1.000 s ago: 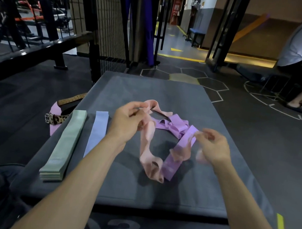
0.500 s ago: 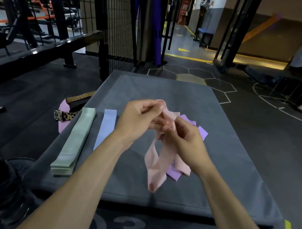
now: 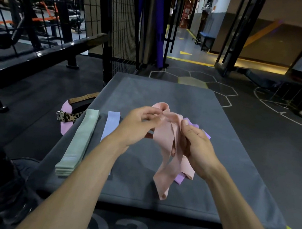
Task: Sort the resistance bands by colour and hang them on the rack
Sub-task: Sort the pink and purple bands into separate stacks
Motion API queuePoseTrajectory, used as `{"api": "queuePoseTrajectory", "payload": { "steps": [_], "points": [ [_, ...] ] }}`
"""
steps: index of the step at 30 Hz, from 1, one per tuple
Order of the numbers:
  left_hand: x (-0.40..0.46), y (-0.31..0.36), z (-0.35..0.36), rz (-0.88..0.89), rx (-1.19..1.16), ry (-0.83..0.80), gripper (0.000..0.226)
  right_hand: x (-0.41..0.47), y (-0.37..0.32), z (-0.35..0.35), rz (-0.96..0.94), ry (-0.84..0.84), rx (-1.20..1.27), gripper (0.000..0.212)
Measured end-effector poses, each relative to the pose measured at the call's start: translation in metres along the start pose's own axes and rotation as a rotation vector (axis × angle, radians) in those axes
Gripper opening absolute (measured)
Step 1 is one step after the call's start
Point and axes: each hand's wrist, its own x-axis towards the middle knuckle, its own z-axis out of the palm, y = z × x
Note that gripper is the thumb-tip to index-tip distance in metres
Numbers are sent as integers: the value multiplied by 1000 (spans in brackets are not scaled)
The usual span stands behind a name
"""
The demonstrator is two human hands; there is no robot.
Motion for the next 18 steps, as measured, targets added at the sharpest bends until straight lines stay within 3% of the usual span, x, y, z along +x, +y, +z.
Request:
{"api": "queuePoseTrajectory", "payload": {
  "steps": [2, 4, 8, 10, 18],
  "points": [
    [-2, 3, -1, 42, -49, 37, 10, -1, -3, 5, 58, -8, 17, 49],
    [-3, 6, -4, 99, -52, 129, 16, -1, -3, 4, 76, -29, -11, 54],
    [-5, 8, -12, 206, -58, 255, 21, -1, 0, -1, -21, -69, -99, 14],
    [-7, 9, -13, 203, -113, 250, 20, 1, 2, -1, -58, -40, -83, 5],
    [-17, 20, -11, 110, -250, 95, 17, -1, -1, 7, -176, 20, -136, 9]
  ]
}}
